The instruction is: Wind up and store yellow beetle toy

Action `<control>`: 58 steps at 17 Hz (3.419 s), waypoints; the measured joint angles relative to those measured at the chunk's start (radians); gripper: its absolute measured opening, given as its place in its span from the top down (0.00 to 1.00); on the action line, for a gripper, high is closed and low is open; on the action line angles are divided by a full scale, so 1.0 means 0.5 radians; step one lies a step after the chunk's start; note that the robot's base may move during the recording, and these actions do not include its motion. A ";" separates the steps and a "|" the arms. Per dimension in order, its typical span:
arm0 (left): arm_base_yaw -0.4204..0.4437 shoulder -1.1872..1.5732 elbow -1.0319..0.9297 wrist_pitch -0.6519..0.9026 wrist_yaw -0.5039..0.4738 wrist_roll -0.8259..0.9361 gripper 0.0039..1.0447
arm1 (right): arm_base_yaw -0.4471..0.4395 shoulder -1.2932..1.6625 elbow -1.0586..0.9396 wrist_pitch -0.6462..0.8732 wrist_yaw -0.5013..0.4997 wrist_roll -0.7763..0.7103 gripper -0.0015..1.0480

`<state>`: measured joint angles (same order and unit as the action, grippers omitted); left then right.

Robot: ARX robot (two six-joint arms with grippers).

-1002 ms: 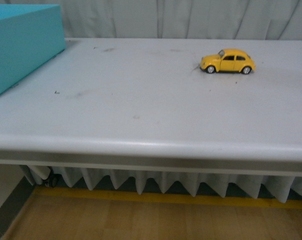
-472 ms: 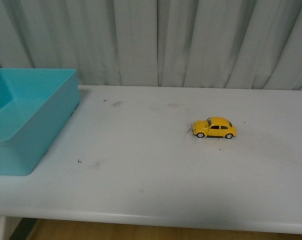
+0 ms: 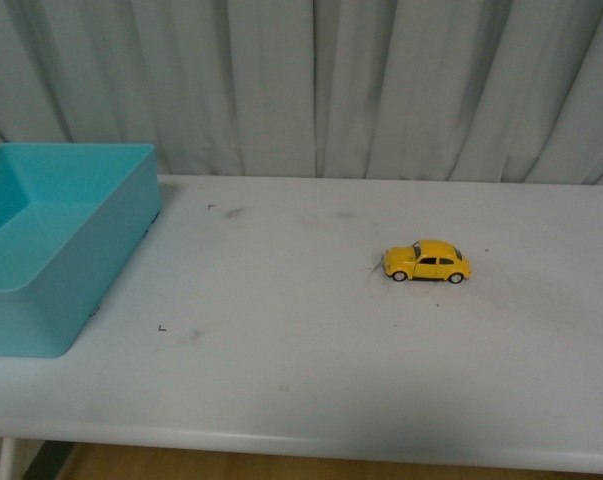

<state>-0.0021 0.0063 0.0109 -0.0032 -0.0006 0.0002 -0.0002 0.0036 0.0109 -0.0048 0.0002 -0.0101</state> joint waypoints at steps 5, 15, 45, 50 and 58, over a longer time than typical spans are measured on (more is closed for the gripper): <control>0.000 0.000 0.000 0.001 0.000 0.000 0.06 | 0.000 -0.001 0.000 0.002 0.000 0.000 0.06; 0.000 0.000 0.000 -0.004 0.000 0.000 0.06 | 0.000 0.000 0.000 -0.001 0.000 0.000 0.06; 0.000 0.000 0.000 -0.001 0.000 0.000 0.06 | -0.235 3.762 1.628 1.503 -1.398 -0.222 0.06; 0.000 0.000 0.000 -0.001 0.000 0.000 0.06 | -0.076 3.967 1.970 0.431 -1.925 -1.419 0.06; 0.000 0.000 0.000 -0.001 0.000 0.000 0.06 | -0.038 4.365 2.329 -0.518 -1.834 -2.747 0.06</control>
<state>-0.0021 0.0063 0.0109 -0.0036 -0.0006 0.0002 -0.0193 2.1860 1.1751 -0.2638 -0.9169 -1.3838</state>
